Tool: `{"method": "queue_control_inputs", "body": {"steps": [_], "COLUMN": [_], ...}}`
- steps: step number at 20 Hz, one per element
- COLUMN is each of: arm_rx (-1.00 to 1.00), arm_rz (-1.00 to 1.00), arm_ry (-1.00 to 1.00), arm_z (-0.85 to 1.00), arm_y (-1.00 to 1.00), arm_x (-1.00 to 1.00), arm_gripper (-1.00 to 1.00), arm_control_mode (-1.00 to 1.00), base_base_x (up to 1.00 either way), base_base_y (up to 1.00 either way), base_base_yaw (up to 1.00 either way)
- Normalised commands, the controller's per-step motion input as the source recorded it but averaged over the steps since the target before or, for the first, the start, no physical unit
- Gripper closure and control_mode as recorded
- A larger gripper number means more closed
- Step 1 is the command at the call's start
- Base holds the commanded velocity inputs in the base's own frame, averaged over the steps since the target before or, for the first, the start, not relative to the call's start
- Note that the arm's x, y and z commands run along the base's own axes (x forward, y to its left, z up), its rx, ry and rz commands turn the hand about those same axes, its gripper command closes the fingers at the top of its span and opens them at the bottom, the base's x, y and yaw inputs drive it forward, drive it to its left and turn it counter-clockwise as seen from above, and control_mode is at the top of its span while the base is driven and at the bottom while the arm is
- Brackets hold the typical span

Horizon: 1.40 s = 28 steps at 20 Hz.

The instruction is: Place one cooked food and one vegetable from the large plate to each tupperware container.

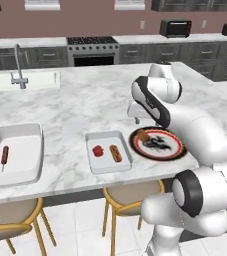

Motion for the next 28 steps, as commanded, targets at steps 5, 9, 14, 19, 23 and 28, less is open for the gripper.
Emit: {"method": "queue_control_inputs", "body": {"steps": [5, 9, 14, 19, 23, 28], "arm_rx": [0.0, 0.0, 0.0, -0.01, -0.05, -0.02], "arm_rz": [0.0, 0.0, 0.0, 0.02, 0.1, 0.17], "arm_ry": [0.0, 0.0, 0.0, 0.01, 0.0, -0.01], "arm_z": [0.0, 0.0, 0.0, -0.41, -0.64, -0.52], "arm_y": [0.0, 0.0, 0.0, -0.07, -0.18, -0.09], "arm_x": [0.0, 0.0, 0.0, 1.0, 0.81, 0.6], "arm_gripper": [-1.0, -1.0, -1.0, -1.0, -1.0, -1.0], "arm_control_mode": [1.0, 1.0, 1.0, -1.0, -1.0, -1.0], "base_base_x": [0.41, 0.89, 1.0, 0.0, 0.0, 0.0], "base_base_y": [-0.61, 0.01, 0.32, 0.0, 0.0, 0.0], "base_base_yaw": [-0.01, 0.0, 0.0, 0.0, 0.0, 0.0]}}
